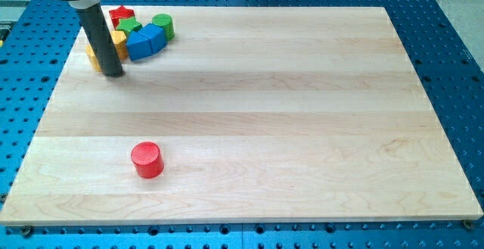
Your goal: Move your arm close to the red circle
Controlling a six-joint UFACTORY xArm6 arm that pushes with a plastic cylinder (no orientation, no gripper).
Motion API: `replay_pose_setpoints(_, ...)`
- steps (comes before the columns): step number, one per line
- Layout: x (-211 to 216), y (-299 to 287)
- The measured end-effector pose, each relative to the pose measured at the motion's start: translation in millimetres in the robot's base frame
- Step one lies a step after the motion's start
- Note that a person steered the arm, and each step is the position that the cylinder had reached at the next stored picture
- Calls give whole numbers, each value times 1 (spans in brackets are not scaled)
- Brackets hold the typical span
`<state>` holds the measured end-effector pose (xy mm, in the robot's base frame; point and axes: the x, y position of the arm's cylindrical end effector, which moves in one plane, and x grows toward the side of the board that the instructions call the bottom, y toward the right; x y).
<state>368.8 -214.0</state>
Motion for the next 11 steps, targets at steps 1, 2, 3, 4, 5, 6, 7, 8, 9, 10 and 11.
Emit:
replay_pose_setpoints(1, 0, 0)
replay_pose_setpoints(2, 3, 0)
replay_pose_setpoints(3, 0, -7)
replay_pose_setpoints(4, 12, 7)
replay_pose_setpoints(5, 35, 15)
replay_pose_setpoints(6, 40, 24)
replay_pose_setpoints(7, 42, 27)
replay_pose_setpoints(8, 53, 27)
replay_pose_setpoints(9, 78, 58)
replay_pose_setpoints(10, 120, 135)
replay_pose_setpoints(11, 148, 136)
